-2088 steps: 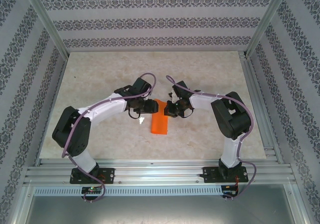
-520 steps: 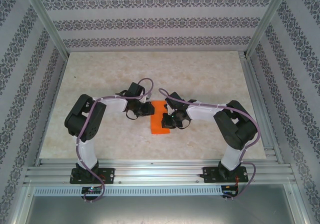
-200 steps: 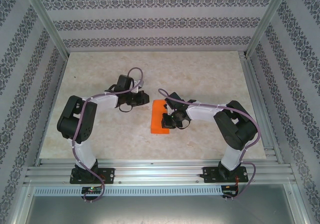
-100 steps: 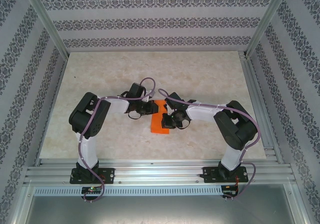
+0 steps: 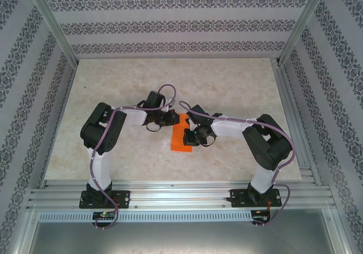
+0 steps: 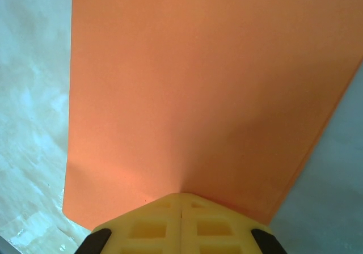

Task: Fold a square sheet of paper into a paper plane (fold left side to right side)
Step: First fold the square sheet of paper in half at the center of the table.

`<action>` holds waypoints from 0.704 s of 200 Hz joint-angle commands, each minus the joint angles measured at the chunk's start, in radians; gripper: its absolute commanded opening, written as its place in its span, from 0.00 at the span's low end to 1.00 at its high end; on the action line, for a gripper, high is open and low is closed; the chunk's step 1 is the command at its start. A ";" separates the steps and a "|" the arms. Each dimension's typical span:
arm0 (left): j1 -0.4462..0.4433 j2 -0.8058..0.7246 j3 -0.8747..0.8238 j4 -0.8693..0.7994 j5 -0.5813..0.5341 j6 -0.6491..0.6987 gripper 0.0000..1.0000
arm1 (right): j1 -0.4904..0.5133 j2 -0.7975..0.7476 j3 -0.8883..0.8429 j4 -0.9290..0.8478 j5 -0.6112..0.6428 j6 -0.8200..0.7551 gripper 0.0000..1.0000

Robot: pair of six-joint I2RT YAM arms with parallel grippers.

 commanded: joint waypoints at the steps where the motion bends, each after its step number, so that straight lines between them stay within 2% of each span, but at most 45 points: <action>1: 0.032 0.064 0.044 0.056 -0.122 0.072 0.10 | 0.011 0.037 -0.045 -0.148 0.099 -0.021 0.02; 51: 0.038 0.089 0.097 -0.004 -0.221 0.111 0.10 | 0.011 0.034 -0.045 -0.156 0.103 -0.024 0.02; 141: 0.038 0.139 0.214 -0.104 -0.318 0.178 0.09 | 0.012 0.036 -0.039 -0.163 0.105 -0.027 0.02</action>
